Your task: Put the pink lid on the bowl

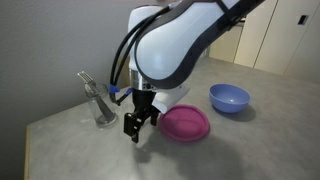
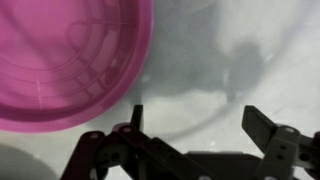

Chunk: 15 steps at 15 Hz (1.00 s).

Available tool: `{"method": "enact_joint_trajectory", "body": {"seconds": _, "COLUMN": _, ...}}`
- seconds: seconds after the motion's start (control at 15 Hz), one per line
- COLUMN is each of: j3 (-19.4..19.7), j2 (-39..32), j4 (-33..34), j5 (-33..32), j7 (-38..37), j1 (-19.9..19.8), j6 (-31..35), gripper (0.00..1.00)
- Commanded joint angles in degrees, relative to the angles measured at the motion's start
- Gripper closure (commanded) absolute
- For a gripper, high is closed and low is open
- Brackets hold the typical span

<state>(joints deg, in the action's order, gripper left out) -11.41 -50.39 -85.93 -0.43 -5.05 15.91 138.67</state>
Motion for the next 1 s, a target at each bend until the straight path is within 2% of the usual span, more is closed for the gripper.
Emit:
{"method": "enact_joint_trajectory", "body": {"seconds": 0.0, "j3": -3.84, "j2": 3.13, "j4": -6.80, "j5": 5.71, "j7": 4.14, "j1": -3.52, "j6": 2.93, "gripper": 0.00}}
{"method": "enact_joint_trajectory", "body": {"seconds": 0.13, "j3": -3.66, "j2": 4.22, "j4": -7.96, "j5": 6.94, "j7": 3.58, "j1": -3.46, "j6": 1.71, "gripper": 0.00}}
{"method": "enact_joint_trajectory", "body": {"seconds": 0.47, "j3": -0.03, "j2": 10.37, "j4": -11.23, "j5": 4.98, "j7": -3.47, "j1": -0.20, "j6": -2.98, "gripper": 0.00}}
{"method": "enact_joint_trajectory", "body": {"seconds": 0.93, "j3": 2.28, "j2": 14.86, "j4": -14.78, "j5": 5.40, "j7": -11.88, "j1": 1.11, "j6": -10.42, "gripper": 0.00}}
